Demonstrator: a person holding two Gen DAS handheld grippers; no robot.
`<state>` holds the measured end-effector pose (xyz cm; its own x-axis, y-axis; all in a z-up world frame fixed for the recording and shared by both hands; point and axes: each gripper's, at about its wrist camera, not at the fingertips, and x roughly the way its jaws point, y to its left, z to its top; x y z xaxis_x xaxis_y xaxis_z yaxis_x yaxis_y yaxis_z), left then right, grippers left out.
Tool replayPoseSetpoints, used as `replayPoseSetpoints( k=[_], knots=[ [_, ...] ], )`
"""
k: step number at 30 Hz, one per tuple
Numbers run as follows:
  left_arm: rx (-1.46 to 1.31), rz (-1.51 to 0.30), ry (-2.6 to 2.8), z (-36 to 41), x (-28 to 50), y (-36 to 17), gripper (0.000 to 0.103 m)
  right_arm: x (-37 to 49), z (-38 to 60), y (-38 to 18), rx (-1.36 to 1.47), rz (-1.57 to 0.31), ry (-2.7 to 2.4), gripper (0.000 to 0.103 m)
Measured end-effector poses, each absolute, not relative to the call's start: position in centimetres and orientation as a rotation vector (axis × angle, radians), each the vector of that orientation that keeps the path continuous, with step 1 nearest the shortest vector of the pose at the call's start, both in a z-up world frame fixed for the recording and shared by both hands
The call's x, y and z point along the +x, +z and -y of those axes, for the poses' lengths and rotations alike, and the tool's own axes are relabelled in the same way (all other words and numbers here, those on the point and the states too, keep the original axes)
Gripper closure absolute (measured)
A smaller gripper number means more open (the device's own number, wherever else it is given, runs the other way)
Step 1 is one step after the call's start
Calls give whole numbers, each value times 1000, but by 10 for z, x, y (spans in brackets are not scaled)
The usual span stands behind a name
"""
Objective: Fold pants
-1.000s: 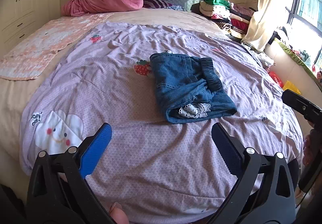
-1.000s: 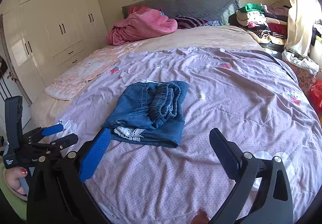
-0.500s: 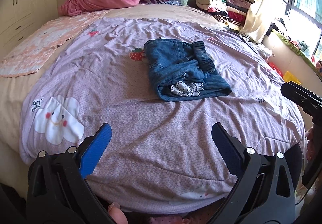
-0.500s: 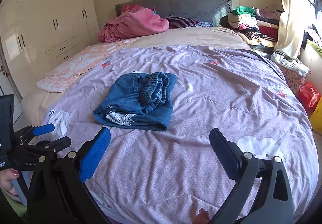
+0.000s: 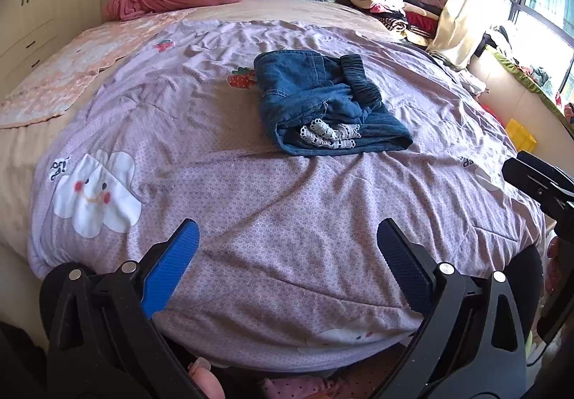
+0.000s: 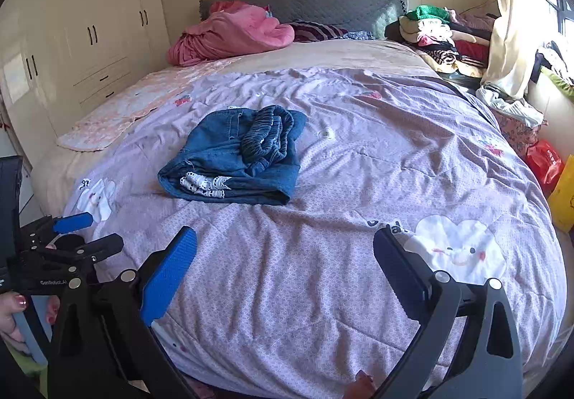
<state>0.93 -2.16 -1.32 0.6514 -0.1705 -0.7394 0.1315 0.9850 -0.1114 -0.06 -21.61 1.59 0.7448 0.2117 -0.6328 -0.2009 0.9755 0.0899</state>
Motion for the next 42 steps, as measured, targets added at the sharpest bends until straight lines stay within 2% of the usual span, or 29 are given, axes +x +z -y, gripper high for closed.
replayPoseSetpoints(
  k=[42],
  knots=[
    [-32, -856, -135, 19, 11, -19, 10, 2, 212, -3, 11, -745, 212, 5]
  ],
)
